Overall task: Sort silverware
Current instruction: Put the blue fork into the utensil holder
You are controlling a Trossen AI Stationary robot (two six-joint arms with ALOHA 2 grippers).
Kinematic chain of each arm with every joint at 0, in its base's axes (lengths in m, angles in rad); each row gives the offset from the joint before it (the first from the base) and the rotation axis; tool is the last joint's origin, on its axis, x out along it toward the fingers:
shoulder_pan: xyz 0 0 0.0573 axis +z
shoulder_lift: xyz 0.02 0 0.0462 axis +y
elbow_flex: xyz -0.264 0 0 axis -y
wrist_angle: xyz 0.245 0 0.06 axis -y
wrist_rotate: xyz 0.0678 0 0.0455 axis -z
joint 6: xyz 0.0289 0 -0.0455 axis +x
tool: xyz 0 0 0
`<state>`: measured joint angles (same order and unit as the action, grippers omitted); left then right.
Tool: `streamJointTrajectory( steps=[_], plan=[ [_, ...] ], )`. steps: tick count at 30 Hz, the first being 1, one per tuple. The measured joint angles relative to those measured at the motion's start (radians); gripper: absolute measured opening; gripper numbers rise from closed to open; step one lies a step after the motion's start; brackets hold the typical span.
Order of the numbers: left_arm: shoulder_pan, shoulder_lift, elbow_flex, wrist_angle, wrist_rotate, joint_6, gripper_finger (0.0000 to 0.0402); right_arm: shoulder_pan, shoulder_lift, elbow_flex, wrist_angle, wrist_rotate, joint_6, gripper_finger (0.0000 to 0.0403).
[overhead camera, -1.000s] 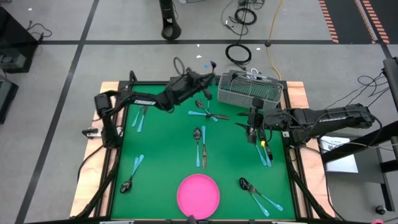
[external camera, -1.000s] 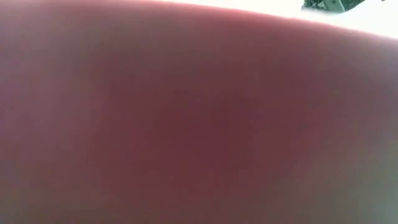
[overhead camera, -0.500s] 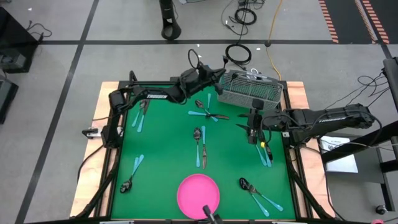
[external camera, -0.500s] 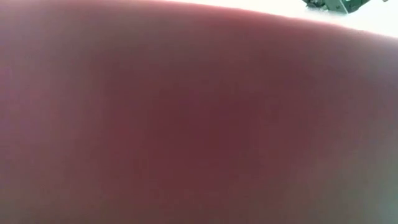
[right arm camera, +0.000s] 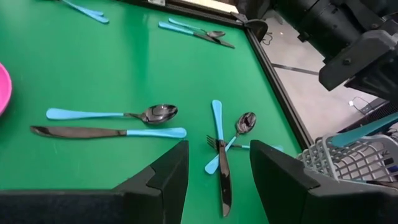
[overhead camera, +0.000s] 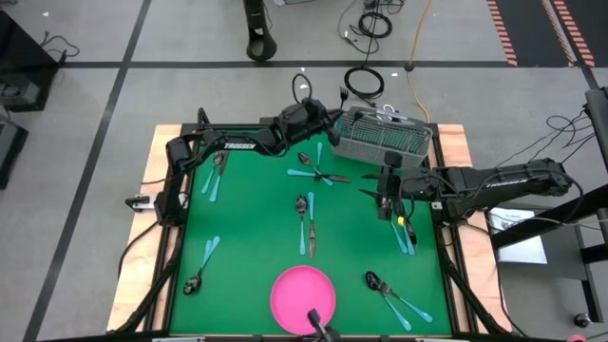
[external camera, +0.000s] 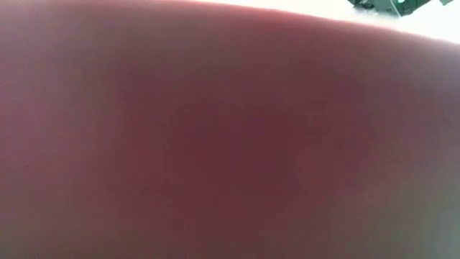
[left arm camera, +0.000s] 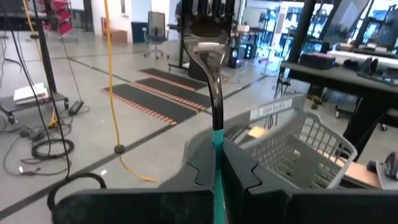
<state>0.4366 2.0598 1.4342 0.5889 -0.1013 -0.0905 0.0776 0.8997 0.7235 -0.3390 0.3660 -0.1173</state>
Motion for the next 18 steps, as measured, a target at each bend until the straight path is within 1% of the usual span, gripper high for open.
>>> streamJointTrajectory(
  steps=[6, 13, 18],
  plan=[
    [0.000, 0.000, 0.000, -0.011, 0.020, -0.006, 0.0004, 0.000, 0.000, 0.000, 0.007, 0.000, 0.000, 0.0160],
    [-0.005, 0.000, 0.000, -0.009, 0.021, -0.007, 0.0038, 0.000, 0.000, 0.000, 0.005, -0.001, 0.000, 0.0160],
    [-0.005, 0.000, 0.000, -0.004, 0.018, -0.009, 0.0054, 0.000, 0.000, 0.000, 0.004, -0.001, 0.000, 0.0160]
  ],
)
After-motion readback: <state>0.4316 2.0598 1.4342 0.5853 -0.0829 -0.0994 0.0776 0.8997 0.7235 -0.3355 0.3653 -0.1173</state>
